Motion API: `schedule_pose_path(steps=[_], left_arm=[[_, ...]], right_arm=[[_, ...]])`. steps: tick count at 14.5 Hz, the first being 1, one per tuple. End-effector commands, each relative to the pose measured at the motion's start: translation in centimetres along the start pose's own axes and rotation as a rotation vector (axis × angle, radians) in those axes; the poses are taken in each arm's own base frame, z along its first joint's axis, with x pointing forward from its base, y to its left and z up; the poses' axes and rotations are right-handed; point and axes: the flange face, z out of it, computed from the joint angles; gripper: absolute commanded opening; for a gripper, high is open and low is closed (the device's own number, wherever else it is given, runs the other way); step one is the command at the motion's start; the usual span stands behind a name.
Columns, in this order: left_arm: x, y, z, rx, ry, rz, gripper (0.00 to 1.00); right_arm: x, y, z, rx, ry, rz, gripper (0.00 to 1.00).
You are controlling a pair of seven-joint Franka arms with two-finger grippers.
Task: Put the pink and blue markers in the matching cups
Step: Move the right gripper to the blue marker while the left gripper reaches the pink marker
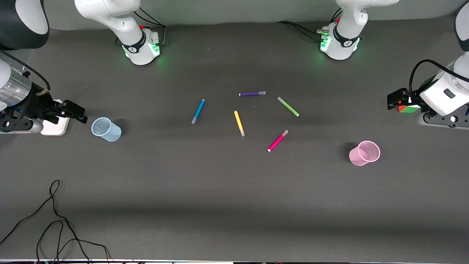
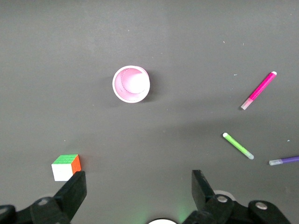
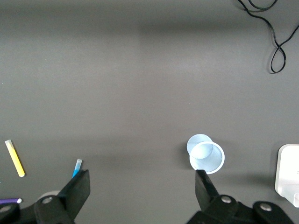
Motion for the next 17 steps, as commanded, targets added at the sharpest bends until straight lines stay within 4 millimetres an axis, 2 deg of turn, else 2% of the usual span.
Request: schedule_pose_path(steps=[1, 5, 7, 10, 12, 15, 16, 17], left_arm=[[0.2, 0.3, -0.6, 0.010, 0.009, -0.027, 1.00], [0.3, 0.3, -0.5, 0.010, 0.008, -0.024, 1.00], [0.3, 0.5, -0.7, 0.007, 0.012, -0.023, 1.00], [0.8, 2.0, -1.1, 0.010, 0.021, -0.003, 1.00], [1.2, 4.1, -0.5, 0.008, 0.011, 0.037, 1.00], [1.8, 10.8, 0.2, 0.008, 0.035, 0.175, 1.00], [2.1, 13.4, 0.9, 0.002, 0.045, 0.225, 1.00], [2.5, 15.6, 1.8, -0.003, 0.045, 0.276, 1.00]], right_arm=[[-0.3, -0.3, -0.8, -0.009, -0.003, -0.018, 1.00], [0.0, -0.9, 0.2, -0.012, -0.021, -0.028, 1.00], [0.4, -3.2, 2.1, -0.018, -0.055, -0.063, 1.00], [0.6, -6.0, 4.8, -0.028, -0.107, -0.047, 1.00], [0.3, -7.9, 7.4, -0.014, -0.187, -0.003, 1.00], [-0.6, -12.6, 11.3, 0.001, -0.272, 0.078, 1.00], [-0.9, -14.6, 12.7, -0.014, -0.287, 0.072, 1.00], [-1.0, -15.6, 14.1, -0.027, -0.304, 0.062, 1.00]])
